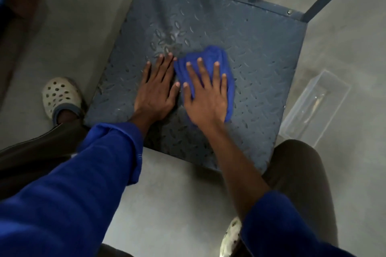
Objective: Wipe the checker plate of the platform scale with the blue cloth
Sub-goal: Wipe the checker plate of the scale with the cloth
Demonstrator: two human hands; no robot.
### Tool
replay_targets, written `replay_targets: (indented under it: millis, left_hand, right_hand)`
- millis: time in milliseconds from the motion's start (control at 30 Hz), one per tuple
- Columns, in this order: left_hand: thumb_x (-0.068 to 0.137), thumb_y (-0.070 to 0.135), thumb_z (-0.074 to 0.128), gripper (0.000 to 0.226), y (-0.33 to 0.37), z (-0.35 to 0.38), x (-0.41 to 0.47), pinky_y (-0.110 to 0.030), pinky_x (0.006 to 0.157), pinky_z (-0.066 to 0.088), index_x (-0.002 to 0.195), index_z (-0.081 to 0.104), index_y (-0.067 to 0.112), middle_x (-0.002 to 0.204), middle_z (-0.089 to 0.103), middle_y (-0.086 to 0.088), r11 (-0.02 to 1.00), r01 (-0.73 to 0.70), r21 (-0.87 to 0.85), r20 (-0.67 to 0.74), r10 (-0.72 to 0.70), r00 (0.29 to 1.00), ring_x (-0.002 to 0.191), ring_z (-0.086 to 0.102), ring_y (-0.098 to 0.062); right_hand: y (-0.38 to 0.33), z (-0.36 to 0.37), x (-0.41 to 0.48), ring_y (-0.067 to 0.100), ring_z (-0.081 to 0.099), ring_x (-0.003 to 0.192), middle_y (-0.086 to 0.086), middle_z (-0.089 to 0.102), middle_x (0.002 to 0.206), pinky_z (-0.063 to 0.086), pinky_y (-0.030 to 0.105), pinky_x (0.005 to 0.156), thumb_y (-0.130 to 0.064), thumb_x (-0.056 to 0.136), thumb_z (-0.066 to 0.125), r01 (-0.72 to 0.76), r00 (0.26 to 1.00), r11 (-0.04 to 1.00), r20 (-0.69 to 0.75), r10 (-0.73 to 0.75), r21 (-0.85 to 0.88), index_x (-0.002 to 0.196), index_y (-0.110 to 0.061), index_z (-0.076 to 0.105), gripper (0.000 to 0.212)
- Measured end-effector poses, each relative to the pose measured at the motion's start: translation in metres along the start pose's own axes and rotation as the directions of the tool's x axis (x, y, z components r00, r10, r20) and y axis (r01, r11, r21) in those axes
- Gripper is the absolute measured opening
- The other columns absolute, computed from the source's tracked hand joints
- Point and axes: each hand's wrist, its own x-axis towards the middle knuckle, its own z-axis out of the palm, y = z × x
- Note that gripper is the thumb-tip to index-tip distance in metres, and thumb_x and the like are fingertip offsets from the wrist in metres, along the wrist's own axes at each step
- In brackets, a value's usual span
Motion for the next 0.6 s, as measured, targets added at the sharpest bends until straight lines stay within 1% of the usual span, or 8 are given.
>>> replay_targets:
  millis: [67,100,233,333,367,467,533,600]
  left_hand:
    - [0.111,0.040,0.029,0.067,0.000,0.000,0.000,-0.054,0.133,0.008,0.170,0.018,0.012,0.178,0.015,-0.006,1.000,0.001,-0.016,-0.013,-0.001,1.000,0.166,0.008,-0.023]
    - [0.111,0.040,0.029,0.066,0.000,0.000,-0.001,-0.054,0.133,0.008,0.170,0.018,0.012,0.179,0.014,-0.006,1.000,0.004,-0.014,-0.018,-0.004,1.000,0.166,0.008,-0.023]
    - [0.112,0.043,0.027,0.066,0.002,0.001,-0.001,-0.053,0.133,0.006,0.171,0.014,0.015,0.179,0.010,-0.005,1.000,-0.002,0.003,-0.020,0.002,1.000,0.166,0.004,-0.022]
    - [0.111,0.043,0.027,0.067,0.003,-0.005,0.000,-0.053,0.134,0.006,0.171,0.014,0.015,0.179,0.010,-0.005,1.000,0.012,0.003,-0.008,-0.012,1.000,0.166,0.004,-0.023]
    - [0.110,0.042,0.027,0.068,0.003,-0.007,0.000,-0.053,0.133,0.006,0.171,0.015,0.014,0.179,0.010,-0.005,1.000,0.014,0.005,0.003,-0.014,1.000,0.166,0.005,-0.024]
    - [0.100,0.037,0.031,0.075,0.005,-0.011,0.001,-0.054,0.133,0.007,0.170,0.017,0.013,0.179,0.012,-0.007,1.000,0.006,0.016,0.034,-0.006,0.999,0.166,0.006,-0.025]
    - [0.103,0.038,0.033,0.073,0.006,-0.009,0.000,-0.054,0.133,0.007,0.170,0.018,0.013,0.179,0.013,-0.006,1.000,0.012,0.018,0.028,-0.013,1.000,0.166,0.007,-0.025]
    - [0.108,0.041,0.032,0.069,0.005,-0.009,0.001,-0.054,0.133,0.008,0.170,0.018,0.014,0.179,0.013,-0.006,1.000,0.017,0.015,0.013,-0.017,1.000,0.166,0.007,-0.025]
  right_hand:
    - [0.009,0.001,-0.012,0.030,0.006,0.163,-0.011,0.014,0.175,0.012,0.053,0.130,-0.055,0.110,0.027,0.107,0.994,0.994,0.026,-0.107,-0.001,0.165,-0.040,0.021,0.058]
    - [0.021,-0.001,-0.002,0.029,0.007,0.163,-0.012,0.015,0.175,0.013,0.053,0.130,-0.056,0.109,0.026,0.094,0.995,0.995,0.015,-0.094,-0.016,0.165,-0.041,0.021,0.058]
    - [0.063,-0.012,0.065,0.032,0.007,0.163,-0.010,0.015,0.175,0.013,0.055,0.130,-0.060,0.107,0.023,-0.207,0.977,0.978,-0.046,0.207,0.008,0.165,-0.041,0.020,0.062]
    - [0.031,-0.011,0.038,0.034,0.008,0.162,-0.007,0.017,0.175,0.014,0.057,0.128,-0.056,0.108,0.025,-0.308,0.946,0.949,-0.091,0.313,0.065,0.165,-0.038,0.023,0.059]
    - [0.011,-0.009,0.010,0.034,0.007,0.163,-0.007,0.017,0.175,0.013,0.057,0.128,-0.054,0.109,0.028,-0.291,0.952,0.954,-0.083,0.296,0.076,0.165,-0.038,0.023,0.058]
    - [-0.023,-0.002,-0.064,0.031,0.006,0.163,-0.010,0.018,0.174,0.013,0.055,0.129,-0.053,0.110,0.032,-0.109,0.994,0.991,0.002,0.110,0.078,0.165,-0.038,0.025,0.057]
    - [-0.001,-0.001,-0.049,0.031,0.010,0.163,-0.011,0.022,0.173,0.015,0.054,0.129,-0.053,0.109,0.034,-0.067,0.997,0.995,-0.027,0.070,0.078,0.163,-0.040,0.029,0.056]
    - [0.029,-0.006,-0.010,0.032,0.012,0.162,-0.011,0.023,0.173,0.015,0.054,0.129,-0.055,0.109,0.033,-0.122,0.990,0.992,-0.068,0.125,0.039,0.163,-0.041,0.029,0.057]
